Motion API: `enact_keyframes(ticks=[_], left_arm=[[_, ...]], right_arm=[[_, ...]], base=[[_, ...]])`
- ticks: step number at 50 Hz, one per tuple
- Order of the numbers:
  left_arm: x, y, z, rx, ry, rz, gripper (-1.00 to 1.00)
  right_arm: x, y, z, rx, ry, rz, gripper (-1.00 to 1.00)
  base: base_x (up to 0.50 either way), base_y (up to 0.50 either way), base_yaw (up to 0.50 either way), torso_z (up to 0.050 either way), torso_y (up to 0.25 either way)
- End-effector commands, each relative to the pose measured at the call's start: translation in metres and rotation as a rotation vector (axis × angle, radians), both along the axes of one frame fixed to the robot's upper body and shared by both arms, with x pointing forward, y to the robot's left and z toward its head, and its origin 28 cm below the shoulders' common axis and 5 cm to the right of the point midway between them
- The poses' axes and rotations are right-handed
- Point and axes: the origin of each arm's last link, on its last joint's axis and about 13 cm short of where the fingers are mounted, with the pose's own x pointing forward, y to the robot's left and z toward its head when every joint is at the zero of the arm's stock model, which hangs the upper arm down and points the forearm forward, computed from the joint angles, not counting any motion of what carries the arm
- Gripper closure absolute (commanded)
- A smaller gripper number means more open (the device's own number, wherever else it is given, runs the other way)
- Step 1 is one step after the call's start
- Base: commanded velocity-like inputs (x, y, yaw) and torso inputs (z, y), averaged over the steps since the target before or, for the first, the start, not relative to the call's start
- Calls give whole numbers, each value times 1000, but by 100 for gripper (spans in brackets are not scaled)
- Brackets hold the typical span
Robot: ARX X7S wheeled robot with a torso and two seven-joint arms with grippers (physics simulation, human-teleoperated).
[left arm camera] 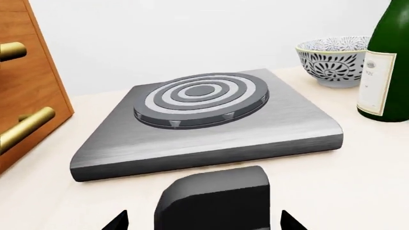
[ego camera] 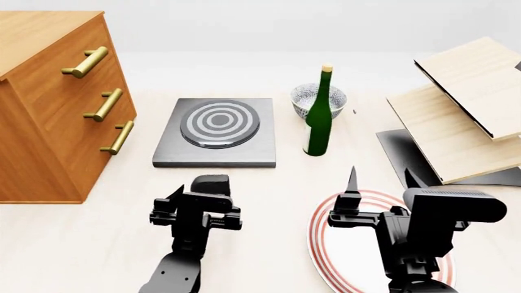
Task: Turn on the stove.
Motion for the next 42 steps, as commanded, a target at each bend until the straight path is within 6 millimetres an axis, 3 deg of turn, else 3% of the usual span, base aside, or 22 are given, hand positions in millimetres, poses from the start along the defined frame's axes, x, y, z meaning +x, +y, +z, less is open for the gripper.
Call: enact_keyframes(ticks=[1, 5, 8, 14, 19, 26, 42], left_arm=[[-23, -18, 29, -27, -39, -135, -100], [-38, -6, 61, -61, -32, -145, -100], [-60, 9, 97, -114, -56, -144, -100], [-85, 22, 126, -166, -103, -129, -100], [-95, 24, 133, -194, -120, -126, -100], [-99, 25, 126, -185, -105, -89, -100], [-95, 25, 117, -195, -68, -62, -100]], right_arm=[[-1, -2, 2, 7, -6, -7, -100], [-1, -4, 2, 5, -12, -20, -100], [-1, -2, 1, 5, -7, -16, -100], [-1, -1, 1, 4, -8, -8, -100], [-1, -1, 0, 3, -4, -10, -100], [-1, -1, -2, 5, 1, -8, -100], [-1, 0, -3, 10, 5, -8, -100]], base=[[0, 0, 0, 0, 0], [0, 0, 0, 0, 0], [0, 0, 0, 0, 0], [0, 0, 0, 0, 0], [0, 0, 0, 0, 0], [0, 0, 0, 0, 0], [0, 0, 0, 0, 0]])
